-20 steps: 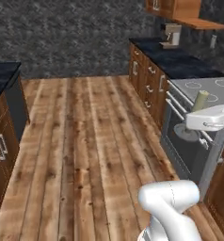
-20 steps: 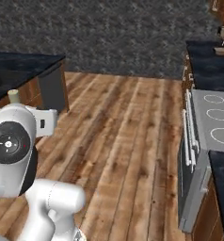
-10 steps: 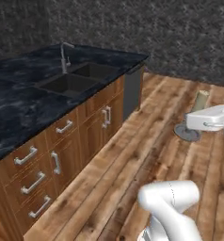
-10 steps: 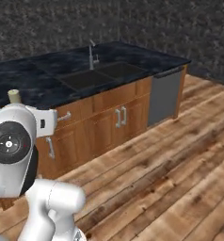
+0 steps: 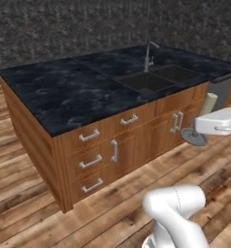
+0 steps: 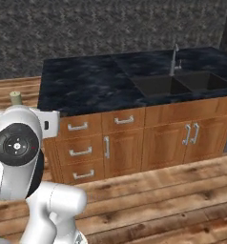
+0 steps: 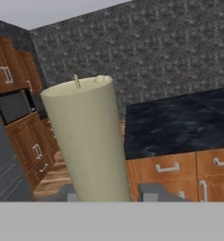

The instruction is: Get the candle and the liquor from the cabinet and move them to the dining counter.

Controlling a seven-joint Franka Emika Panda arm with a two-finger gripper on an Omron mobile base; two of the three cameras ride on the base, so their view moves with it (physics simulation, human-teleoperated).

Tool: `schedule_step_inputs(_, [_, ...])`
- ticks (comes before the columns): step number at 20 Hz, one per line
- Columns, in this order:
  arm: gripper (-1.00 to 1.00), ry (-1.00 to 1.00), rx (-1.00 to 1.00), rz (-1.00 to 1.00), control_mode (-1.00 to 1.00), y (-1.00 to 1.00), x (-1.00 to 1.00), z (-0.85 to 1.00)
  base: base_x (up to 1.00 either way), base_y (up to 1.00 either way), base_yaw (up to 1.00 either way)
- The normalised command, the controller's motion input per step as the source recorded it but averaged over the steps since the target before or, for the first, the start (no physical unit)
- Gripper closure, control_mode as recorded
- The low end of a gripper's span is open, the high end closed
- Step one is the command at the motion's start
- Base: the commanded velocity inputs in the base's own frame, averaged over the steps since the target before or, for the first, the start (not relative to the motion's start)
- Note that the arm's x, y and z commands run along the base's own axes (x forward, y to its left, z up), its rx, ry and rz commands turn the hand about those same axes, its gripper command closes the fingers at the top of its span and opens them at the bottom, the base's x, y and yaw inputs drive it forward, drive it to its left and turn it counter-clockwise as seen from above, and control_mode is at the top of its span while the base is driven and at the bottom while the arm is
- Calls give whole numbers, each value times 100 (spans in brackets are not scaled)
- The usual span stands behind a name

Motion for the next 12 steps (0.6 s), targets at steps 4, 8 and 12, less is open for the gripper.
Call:
schedule_step_inputs(4, [100,0,0,0,100,0,0,0,40,43,4])
schedule_step_inputs(8, [100,0,0,0,100,0,0,0,45,74,0])
schedule_step_inputs(12, [100,0,0,0,100,0,0,0,43,83,0])
